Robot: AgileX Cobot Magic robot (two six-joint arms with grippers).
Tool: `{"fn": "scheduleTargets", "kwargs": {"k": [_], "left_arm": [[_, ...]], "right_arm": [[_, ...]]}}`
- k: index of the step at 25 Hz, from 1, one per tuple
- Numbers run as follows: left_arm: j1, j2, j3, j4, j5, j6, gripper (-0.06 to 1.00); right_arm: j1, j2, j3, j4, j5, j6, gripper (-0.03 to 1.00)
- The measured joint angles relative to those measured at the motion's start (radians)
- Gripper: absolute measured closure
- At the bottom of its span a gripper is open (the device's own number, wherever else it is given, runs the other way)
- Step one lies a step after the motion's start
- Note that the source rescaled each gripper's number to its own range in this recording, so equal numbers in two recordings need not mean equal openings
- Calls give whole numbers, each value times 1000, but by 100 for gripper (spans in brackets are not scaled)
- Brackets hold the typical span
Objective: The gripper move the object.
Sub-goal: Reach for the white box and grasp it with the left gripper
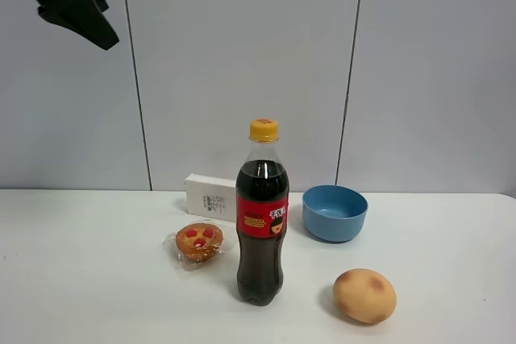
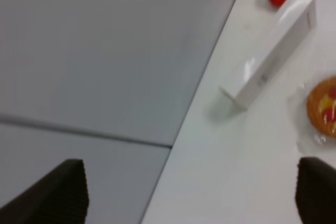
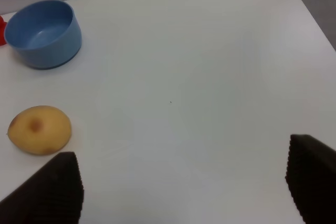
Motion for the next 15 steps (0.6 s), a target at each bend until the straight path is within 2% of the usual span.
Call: {"fn": "scheduleTargets", "kwargs": {"k": [8, 15], "left_arm": [[-89, 243, -271, -15, 52, 76, 0], [-134, 365, -329, -44, 75, 241, -5]], "right_arm": [[0, 0, 0, 0, 0, 0, -3], [0, 0, 0, 0, 0, 0, -3]]}}
